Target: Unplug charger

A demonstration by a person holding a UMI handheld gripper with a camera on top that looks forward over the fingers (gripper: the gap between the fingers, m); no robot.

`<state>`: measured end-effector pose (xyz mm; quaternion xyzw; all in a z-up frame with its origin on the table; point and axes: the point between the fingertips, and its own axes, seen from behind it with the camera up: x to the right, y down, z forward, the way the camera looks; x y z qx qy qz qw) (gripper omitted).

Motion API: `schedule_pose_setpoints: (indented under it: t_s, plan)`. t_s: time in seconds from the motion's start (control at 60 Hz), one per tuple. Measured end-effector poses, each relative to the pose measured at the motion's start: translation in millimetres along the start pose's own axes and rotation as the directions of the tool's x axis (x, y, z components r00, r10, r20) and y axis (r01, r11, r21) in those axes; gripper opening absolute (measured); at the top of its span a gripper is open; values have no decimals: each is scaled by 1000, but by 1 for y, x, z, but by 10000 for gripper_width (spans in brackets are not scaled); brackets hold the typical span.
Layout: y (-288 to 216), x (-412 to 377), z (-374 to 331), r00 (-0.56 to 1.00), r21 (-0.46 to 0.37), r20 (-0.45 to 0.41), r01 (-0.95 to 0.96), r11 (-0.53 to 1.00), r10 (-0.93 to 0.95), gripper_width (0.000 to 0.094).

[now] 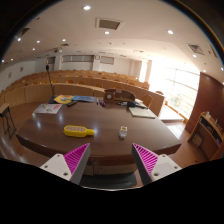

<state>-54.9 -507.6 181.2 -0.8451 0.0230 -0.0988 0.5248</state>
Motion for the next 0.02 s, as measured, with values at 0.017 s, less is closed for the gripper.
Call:
schedule_pose_setpoints:
  t_s: [0.017]
  plan:
    - [0,0,0,1000,0,-2,1,1000,-1,848]
